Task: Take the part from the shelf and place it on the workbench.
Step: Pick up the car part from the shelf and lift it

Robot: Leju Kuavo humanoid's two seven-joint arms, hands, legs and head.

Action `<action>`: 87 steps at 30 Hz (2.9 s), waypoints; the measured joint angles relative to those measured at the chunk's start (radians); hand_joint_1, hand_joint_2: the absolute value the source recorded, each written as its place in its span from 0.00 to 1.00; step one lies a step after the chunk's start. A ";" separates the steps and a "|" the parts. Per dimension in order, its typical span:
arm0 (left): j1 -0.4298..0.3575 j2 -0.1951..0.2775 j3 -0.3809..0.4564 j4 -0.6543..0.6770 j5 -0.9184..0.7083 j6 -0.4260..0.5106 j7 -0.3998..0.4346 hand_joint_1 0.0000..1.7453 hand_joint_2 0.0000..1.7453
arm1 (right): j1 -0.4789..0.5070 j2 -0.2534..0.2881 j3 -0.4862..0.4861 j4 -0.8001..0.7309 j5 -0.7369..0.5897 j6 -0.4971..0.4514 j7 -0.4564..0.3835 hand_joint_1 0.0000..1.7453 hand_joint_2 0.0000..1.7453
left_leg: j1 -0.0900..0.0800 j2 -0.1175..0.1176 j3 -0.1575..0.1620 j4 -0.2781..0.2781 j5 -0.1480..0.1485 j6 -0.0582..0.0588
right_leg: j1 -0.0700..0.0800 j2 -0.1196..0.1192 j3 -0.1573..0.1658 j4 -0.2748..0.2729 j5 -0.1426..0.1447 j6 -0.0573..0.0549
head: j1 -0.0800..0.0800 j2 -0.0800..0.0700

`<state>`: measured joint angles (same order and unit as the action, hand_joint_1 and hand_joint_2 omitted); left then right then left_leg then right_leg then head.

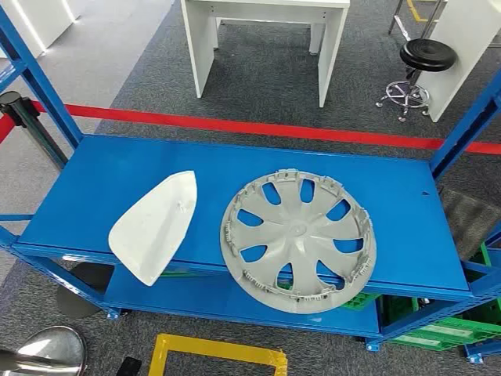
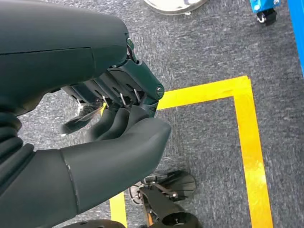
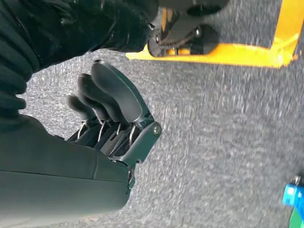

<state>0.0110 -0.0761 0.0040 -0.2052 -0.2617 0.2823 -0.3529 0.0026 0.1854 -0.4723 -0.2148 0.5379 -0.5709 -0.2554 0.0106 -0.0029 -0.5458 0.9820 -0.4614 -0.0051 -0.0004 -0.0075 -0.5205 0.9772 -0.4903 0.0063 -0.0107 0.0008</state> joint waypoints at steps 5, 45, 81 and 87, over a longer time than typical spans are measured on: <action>0.000 0.001 0.009 0.002 0.017 0.014 -0.019 1.00 1.00 | 0.000 -0.003 -0.044 0.000 -0.058 -0.049 -0.051 1.00 1.00 | 0.000 0.000 0.000 0.000 0.000 0.000 | 0.000 0.000 0.000 0.000 0.000 0.000 | 0.000 0.000; -0.005 0.004 0.076 0.008 -0.011 0.007 0.015 0.00 1.00 | 0.426 0.050 0.348 -1.519 -0.350 0.024 -0.418 0.00 1.00 | 0.000 0.000 -0.001 0.000 0.001 0.000 | 0.000 -0.001 0.000 0.000 0.000 0.000 | 0.000 0.000; -0.021 0.018 0.083 0.008 -0.115 -0.063 0.025 0.00 1.00 | 0.374 -0.210 0.752 -1.408 0.779 -0.129 0.003 0.00 1.00 | 0.000 0.000 -0.001 0.000 0.000 0.000 | 0.000 0.001 -0.001 0.000 0.000 0.000 | 0.001 -0.001; -0.024 0.018 0.084 0.008 -0.135 -0.070 0.025 0.00 1.00 | 0.337 -0.245 0.829 -1.350 0.757 -0.129 0.146 0.00 1.00 | 0.000 0.000 -0.001 0.000 0.000 0.000 | 0.000 0.001 -0.001 0.000 0.000 0.001 | 0.001 -0.001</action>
<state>-0.0129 -0.0580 0.0877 -0.1972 -0.3969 0.2123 -0.3275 0.3398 -0.0601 0.3568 -1.5645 1.2947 -0.6996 -0.1093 0.0102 -0.0027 -0.5472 0.9821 -0.4613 -0.0051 -0.0009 -0.0069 -0.5214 0.9774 -0.4900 0.0070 -0.0099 0.0000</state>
